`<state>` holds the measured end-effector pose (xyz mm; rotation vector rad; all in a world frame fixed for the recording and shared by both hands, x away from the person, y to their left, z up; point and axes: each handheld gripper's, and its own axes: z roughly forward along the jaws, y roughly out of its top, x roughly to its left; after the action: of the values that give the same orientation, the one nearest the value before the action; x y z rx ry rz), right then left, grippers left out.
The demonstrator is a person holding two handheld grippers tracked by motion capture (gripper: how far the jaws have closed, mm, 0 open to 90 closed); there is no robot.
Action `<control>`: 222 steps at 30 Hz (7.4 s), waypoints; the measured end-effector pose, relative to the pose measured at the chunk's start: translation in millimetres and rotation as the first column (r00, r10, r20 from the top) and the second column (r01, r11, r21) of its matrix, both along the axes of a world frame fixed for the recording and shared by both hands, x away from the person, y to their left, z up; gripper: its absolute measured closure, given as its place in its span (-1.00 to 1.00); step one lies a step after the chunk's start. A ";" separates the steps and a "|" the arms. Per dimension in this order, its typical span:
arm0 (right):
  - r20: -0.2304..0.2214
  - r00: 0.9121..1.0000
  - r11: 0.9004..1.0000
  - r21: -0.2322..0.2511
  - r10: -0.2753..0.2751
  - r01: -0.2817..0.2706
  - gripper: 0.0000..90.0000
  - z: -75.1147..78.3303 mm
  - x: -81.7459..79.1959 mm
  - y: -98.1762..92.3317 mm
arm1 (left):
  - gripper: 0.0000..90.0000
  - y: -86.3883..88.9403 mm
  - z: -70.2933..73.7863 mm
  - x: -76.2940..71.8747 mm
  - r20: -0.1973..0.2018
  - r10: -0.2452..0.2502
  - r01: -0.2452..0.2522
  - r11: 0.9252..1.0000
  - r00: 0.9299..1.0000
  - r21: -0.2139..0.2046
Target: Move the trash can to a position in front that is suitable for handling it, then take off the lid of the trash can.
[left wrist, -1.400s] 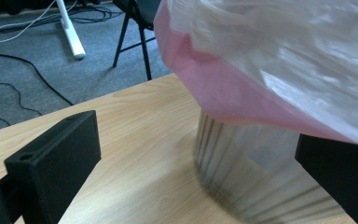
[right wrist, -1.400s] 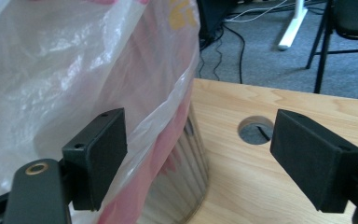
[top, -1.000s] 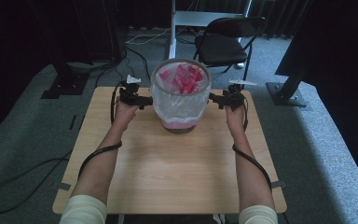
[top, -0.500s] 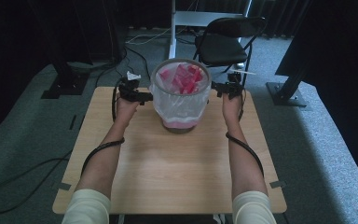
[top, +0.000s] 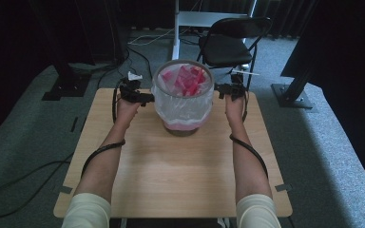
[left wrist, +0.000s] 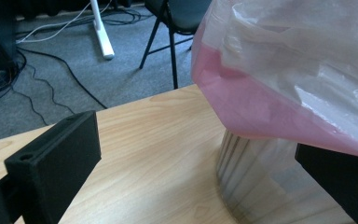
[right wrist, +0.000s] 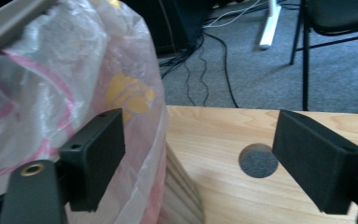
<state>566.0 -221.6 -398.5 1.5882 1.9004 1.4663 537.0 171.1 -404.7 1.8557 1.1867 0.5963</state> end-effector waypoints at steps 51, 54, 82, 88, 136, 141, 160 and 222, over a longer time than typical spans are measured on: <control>0.024 0.997 0.997 -0.024 0.079 -0.078 -0.71 1.9 -18.9 42.1 | -0.99 41.3 -7.9 -32.0 0.010 0.033 -0.033 0.999 0.999 -0.028; 0.010 0.995 0.995 0.012 0.099 -0.099 -0.71 -0.6 -17.3 40.0 | -0.99 41.9 -8.3 -33.6 0.006 0.028 -0.028 0.999 1.000 -0.037; 0.031 0.968 0.968 -0.016 0.250 -0.250 -0.66 0.7 -53.5 50.4 | -0.98 60.1 -2.1 -63.2 -0.021 -0.010 0.010 1.000 1.000 0.023; 0.031 0.961 0.962 -0.004 0.273 -0.273 -0.66 -0.9 -65.3 52.4 | -0.98 63.7 -1.6 -71.3 -0.024 -0.014 0.015 1.000 1.000 0.026; 0.050 0.929 0.928 0.053 0.366 -0.369 -0.65 -9.1 -173.6 55.1 | -0.94 73.6 -0.2 -160.9 -0.010 -0.062 0.063 0.996 0.998 0.063; 0.043 0.925 0.924 0.058 0.376 -0.378 -0.65 -9.2 -185.8 54.1 | -0.94 74.2 -0.7 -168.2 -0.016 -0.081 0.082 0.995 0.997 0.056; 0.050 0.927 0.925 0.054 0.373 -0.375 -0.64 -9.7 -220.4 45.0 | -0.94 65.5 0.0 -191.2 0.001 -0.127 0.127 0.989 0.992 0.077; 0.077 0.923 0.922 -0.130 0.377 -0.366 -0.58 -15.1 -265.0 -28.1 | -1.00 118.9 -125.4 -261.1 -0.116 -0.124 0.123 0.992 0.986 -0.013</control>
<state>301.0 -249.7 -413.6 1.1212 2.2705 1.5104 275.9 290.1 -530.2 1.9654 1.1367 0.4201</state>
